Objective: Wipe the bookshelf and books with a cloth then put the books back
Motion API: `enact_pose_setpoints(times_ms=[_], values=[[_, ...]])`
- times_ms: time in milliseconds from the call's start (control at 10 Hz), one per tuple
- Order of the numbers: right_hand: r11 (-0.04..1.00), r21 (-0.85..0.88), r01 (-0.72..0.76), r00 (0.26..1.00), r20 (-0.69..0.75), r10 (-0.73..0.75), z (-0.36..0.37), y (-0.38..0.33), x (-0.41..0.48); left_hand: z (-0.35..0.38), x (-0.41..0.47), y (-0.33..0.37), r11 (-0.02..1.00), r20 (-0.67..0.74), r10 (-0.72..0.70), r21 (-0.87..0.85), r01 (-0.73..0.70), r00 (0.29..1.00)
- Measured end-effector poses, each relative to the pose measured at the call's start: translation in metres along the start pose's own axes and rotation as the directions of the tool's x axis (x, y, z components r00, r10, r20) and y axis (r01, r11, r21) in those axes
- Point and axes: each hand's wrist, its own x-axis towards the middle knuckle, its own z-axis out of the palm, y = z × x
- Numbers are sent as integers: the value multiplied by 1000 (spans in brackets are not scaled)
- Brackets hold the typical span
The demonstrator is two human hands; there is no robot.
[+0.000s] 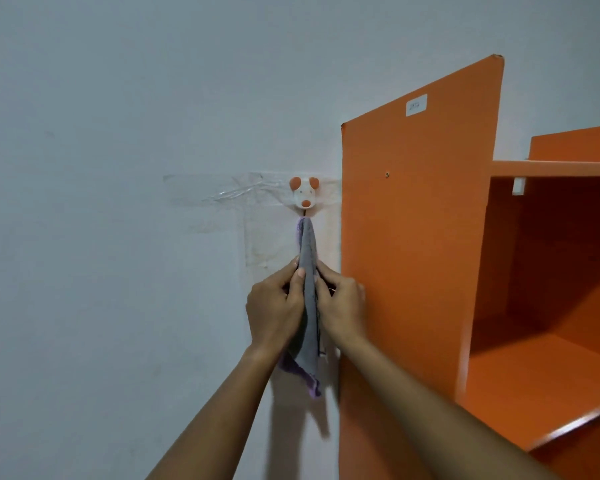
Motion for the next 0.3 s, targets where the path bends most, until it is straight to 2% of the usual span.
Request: enact_pose_setpoints(times_ms=[100, 200, 300], values=[[998, -45, -41, 998, 40, 43, -3, 10, -18, 6, -19, -2, 997, -34, -80, -14, 80, 996], [995, -75, -64, 993, 97, 71, -6, 32, -50, 11, -65, -26, 979, -46, -190, 62, 193, 981], [971, -135, -195, 910, 343, 231, -9, 52, -98, 6, -149, -45, 899, -37, -397, 185, 396, 917]])
